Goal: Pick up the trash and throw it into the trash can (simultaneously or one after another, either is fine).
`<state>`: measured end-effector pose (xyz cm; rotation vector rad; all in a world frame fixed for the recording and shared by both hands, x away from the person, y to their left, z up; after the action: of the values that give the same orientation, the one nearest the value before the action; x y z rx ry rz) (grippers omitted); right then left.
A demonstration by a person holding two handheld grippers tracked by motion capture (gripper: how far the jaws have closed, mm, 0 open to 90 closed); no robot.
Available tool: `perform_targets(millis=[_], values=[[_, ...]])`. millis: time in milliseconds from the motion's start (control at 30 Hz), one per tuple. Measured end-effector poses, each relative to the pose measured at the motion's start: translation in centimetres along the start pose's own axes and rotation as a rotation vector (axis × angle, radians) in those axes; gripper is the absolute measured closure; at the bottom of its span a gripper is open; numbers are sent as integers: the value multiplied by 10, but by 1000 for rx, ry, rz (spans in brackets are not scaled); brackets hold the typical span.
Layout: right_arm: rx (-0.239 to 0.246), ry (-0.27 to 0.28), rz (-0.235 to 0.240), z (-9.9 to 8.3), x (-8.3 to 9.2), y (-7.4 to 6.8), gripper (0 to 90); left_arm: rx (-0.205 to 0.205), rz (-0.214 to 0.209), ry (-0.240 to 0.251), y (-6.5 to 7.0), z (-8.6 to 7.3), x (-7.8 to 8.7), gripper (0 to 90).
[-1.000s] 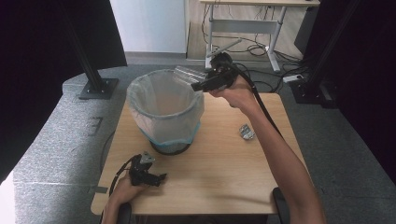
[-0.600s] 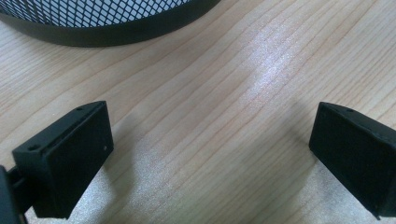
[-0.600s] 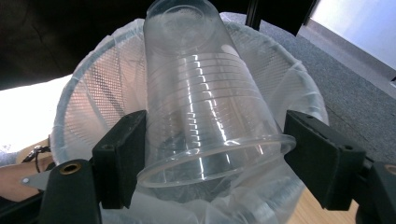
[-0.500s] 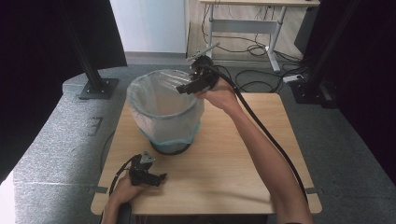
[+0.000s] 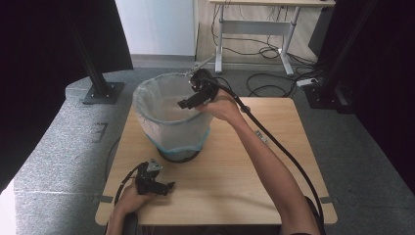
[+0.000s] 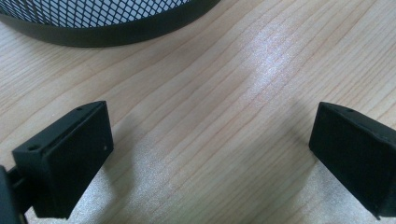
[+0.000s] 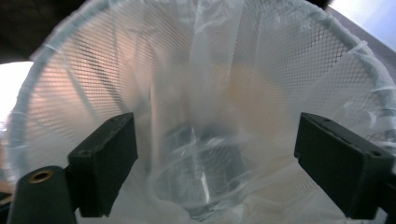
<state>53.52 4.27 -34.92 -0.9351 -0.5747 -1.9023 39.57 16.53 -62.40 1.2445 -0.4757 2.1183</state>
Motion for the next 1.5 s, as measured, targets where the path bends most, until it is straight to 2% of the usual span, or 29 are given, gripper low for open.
perform_targets(millis=[133,233,367,600,900,1133,1233,1500], values=[[26,-11,-34,-1,-5,0,83,0,0,0,0,0,0,0],[24,-4,-23,-2,-2,-1,71,1,0,1,0,0,0,0],[11,27,-22,-1,6,1,0,1,0,1,0,0,0,0],[6,68,-36,-2,22,4,0,1,1,1,0,0,0,0],[2,92,-48,-10,39,11,0,1,1,1,0,0,0,0],[9,79,-84,-21,51,22,0,1,2,1,0,0,0,0],[11,95,-96,-24,54,27,0,1,1,0,0,0,0,0],[-8,85,-115,-37,63,38,0,1,1,0,0,0,0,0]])
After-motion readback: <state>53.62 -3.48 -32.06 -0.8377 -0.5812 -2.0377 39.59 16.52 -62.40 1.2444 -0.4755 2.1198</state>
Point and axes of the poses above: each handheld gripper's, and its own axes: x roughly backward along the jaws, z roughly out of its top, y roughly to its right, the point moved 10 cm from there along -x, roughly forward along the jaws, and after that the axes turned 12 degrees about -y, right-handed, at the moved point
